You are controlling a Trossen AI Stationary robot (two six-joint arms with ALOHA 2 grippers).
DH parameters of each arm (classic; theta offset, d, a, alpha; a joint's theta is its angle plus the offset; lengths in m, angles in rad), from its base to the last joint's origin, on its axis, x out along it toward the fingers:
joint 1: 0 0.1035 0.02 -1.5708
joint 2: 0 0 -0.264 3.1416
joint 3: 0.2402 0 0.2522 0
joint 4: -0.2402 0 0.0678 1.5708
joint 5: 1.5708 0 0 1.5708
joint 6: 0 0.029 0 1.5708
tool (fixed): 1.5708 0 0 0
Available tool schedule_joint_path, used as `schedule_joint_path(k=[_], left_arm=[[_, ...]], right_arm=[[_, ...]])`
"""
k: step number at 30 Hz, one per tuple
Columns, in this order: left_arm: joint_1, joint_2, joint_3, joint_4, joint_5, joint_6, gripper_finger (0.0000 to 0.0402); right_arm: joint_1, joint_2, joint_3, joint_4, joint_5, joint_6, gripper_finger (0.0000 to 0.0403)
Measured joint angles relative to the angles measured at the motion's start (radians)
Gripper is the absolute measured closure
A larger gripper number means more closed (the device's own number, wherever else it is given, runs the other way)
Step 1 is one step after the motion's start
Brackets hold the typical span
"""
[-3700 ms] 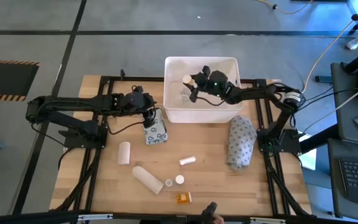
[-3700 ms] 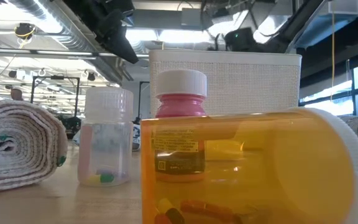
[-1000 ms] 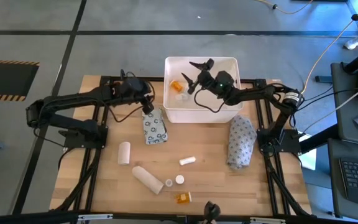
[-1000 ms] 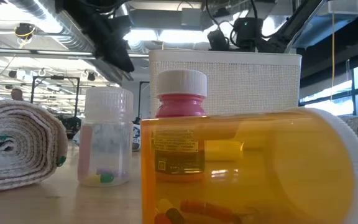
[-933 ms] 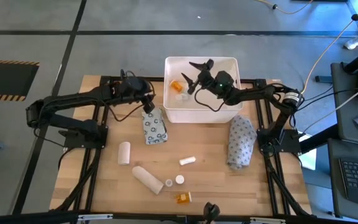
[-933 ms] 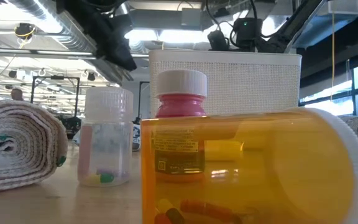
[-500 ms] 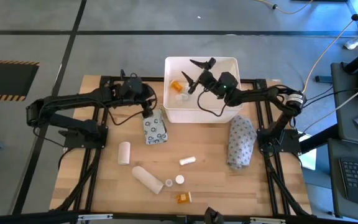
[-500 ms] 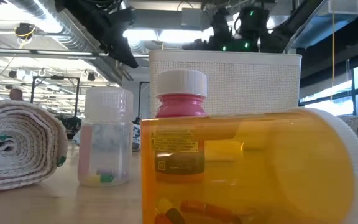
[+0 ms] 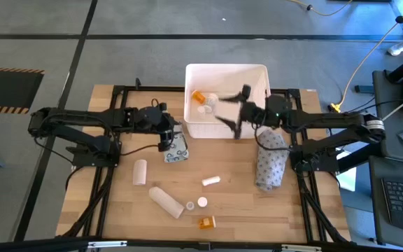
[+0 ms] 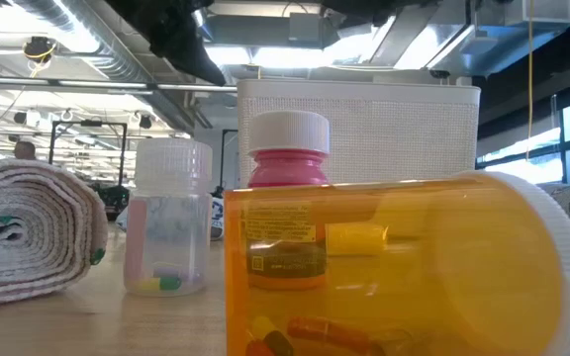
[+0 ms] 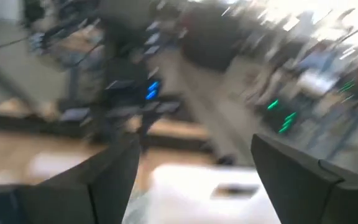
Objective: Pick & place medical supplies in basket/bin
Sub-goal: Put the white rolled gauze into the white bin
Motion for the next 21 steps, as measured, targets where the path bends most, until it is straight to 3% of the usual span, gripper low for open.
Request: schedule_joint_path(k=[9,14,21], left_arm=[[-0.22,-0.013,0.0,-0.033,0.029,-0.015,0.0247],[-0.301,-0.013,0.0,-0.058,0.005,-0.108,0.0247],[-0.377,-0.001,-0.001,-0.075,-0.001,-0.19,0.0247]], right_arm=[[0.182,-0.071,-0.001,-0.41,0.0,0.104,0.0092],[0.248,-0.039,-0.001,-0.438,-0.032,0.247,0.0092],[0.358,0.093,-0.001,-0.428,-0.051,0.275,0.0092]])
